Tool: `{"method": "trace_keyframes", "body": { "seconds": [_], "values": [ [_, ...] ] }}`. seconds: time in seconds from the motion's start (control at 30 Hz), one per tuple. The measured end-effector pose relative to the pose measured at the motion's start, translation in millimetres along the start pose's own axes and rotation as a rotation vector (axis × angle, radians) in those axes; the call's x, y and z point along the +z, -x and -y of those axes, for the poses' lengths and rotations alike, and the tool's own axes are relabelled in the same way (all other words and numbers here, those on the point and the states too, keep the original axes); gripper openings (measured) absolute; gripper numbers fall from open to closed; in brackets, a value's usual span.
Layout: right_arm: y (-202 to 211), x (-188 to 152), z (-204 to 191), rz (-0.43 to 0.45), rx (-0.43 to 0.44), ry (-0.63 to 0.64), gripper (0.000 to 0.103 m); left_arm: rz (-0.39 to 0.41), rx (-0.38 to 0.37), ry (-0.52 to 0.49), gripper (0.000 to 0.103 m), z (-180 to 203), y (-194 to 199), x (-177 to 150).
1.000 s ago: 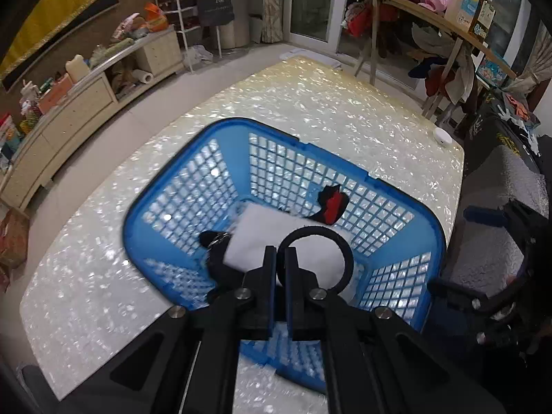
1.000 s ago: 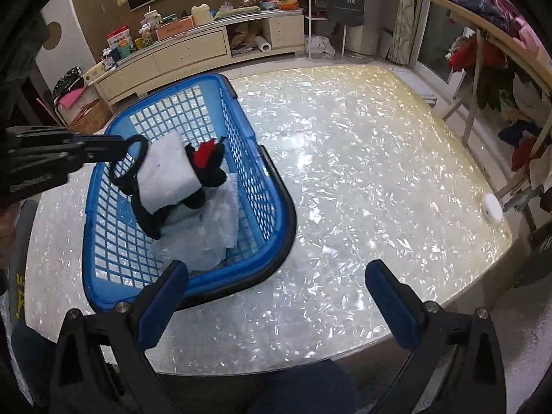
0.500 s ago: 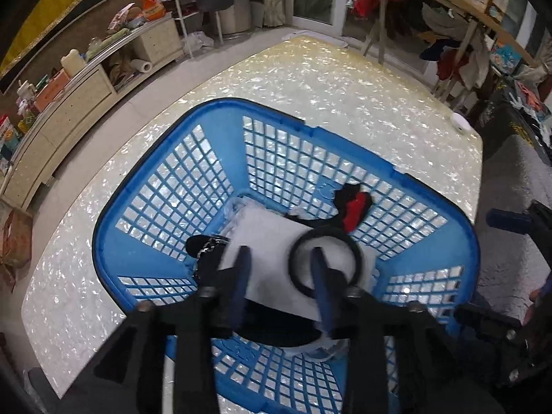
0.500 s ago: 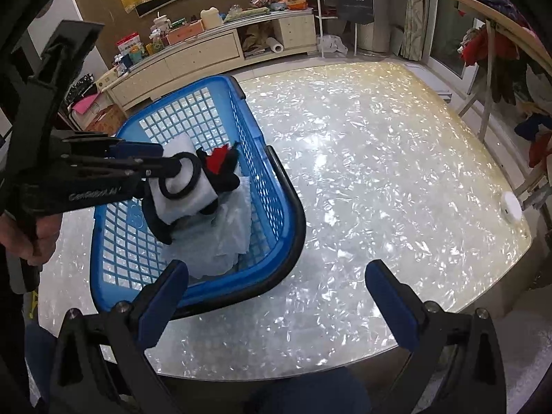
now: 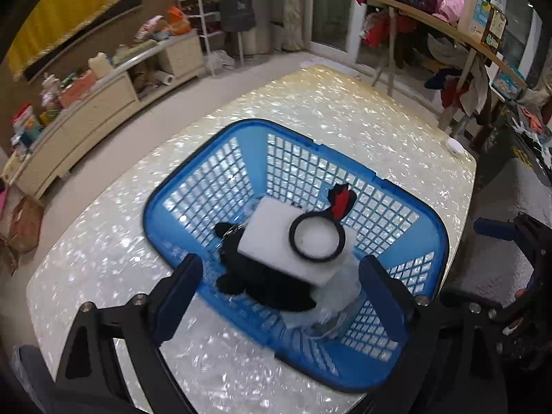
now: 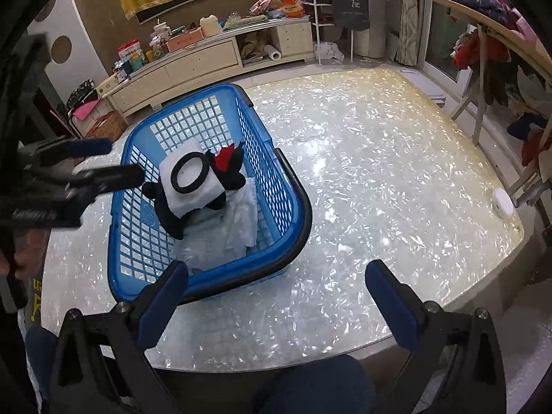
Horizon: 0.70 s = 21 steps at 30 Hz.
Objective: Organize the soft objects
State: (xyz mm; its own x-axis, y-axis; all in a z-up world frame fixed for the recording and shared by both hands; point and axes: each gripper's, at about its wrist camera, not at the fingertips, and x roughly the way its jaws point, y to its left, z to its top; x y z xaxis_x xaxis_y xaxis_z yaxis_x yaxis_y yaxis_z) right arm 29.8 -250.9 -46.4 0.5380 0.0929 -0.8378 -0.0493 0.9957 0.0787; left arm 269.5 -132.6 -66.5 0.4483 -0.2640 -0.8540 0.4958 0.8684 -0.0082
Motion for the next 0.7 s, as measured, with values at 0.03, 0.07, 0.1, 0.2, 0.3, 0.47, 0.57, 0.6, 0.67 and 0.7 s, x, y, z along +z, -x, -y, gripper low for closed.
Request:
{"method": "trace_keyframes", "body": {
  "seconds": [0.03,0.07,0.1,0.2,0.3,0.47,0.57,0.6,0.67,0.7],
  "values": [
    [2,-1,-2,0.007,0.000,-0.001,0.102,0.008,0.012,0.006,0.098,0,6,-5],
    [3,-1,-3,0.011,0.000,-0.001,0.102,0.017,0.024,0.011,0.103,1,11,-9],
    [5,-2,-6,0.017,0.000,0.000,0.102,0.026,0.032,0.017,0.103,1,17,-13],
    [10,-4,-13,0.038,0.001,-0.001,0.102,0.067,0.066,0.048,0.103,0,36,-29],
    [18,-6,-22,0.069,0.006,-0.002,0.102,0.117,0.094,0.102,0.103,-5,55,-44],
    [40,-7,-41,0.147,0.005,0.014,0.102,0.215,0.072,0.180,0.103,-14,90,-72],
    [53,-10,-51,0.196,0.002,0.016,0.102,0.253,0.087,0.211,0.103,-16,108,-88],
    [57,-11,-55,0.213,-0.005,0.019,0.102,0.269,0.106,0.205,0.103,-14,113,-93],
    [65,-14,-65,0.247,-0.044,0.030,0.102,0.312,0.126,0.182,0.103,-10,123,-101],
    [69,-15,-68,0.261,-0.063,0.035,0.102,0.330,0.126,0.174,0.103,-9,127,-104]
  ]
}}
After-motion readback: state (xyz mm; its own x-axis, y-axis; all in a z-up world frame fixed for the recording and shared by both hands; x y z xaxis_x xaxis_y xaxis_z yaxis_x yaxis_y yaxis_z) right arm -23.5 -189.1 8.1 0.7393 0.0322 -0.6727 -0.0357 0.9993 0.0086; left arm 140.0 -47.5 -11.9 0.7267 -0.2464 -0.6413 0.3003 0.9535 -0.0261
